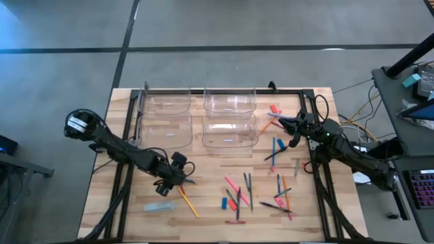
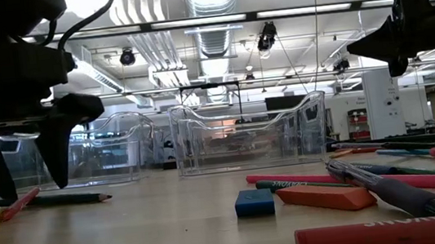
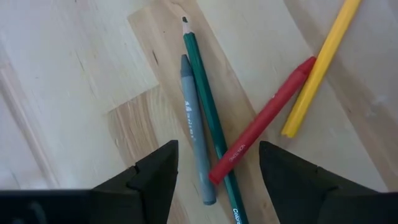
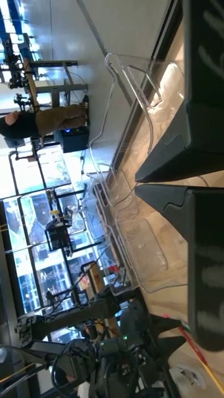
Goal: Sort crayons/erasers/pens/pencils in bins
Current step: Put the middle left red crayon into the bottom left transparent bin
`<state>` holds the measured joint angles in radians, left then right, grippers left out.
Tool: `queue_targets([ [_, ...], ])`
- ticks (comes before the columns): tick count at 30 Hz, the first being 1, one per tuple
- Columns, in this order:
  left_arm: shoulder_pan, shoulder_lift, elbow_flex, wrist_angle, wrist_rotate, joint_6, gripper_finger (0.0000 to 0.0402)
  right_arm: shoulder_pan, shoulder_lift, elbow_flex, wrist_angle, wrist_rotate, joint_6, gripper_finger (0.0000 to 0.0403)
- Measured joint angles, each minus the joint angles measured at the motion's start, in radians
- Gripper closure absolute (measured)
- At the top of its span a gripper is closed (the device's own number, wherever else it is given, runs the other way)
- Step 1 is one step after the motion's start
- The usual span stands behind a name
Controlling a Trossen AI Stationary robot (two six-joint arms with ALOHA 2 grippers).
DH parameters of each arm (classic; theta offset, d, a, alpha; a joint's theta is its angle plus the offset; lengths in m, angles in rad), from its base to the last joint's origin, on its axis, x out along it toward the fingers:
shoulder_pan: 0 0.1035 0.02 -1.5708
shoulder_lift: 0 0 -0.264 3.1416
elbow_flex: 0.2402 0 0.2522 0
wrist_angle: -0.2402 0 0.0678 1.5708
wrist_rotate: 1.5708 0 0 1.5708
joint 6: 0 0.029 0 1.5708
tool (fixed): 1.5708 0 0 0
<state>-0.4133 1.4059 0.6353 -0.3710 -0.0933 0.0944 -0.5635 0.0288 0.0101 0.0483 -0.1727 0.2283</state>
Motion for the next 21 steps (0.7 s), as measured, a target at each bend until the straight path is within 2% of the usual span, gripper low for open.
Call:
queue_targets([
  [10,0.0,0.0,-0.001,-0.005,0.0,-0.001,0.0281,0.0,0.0,0.0,0.0,0.0,0.0,0.0394],
  [21,0.0,0.0,-0.003,-0.005,0.006,-0.003,0.0295,0.0,0.0,0.0,0.0,0.0,0.0,0.0394],
])
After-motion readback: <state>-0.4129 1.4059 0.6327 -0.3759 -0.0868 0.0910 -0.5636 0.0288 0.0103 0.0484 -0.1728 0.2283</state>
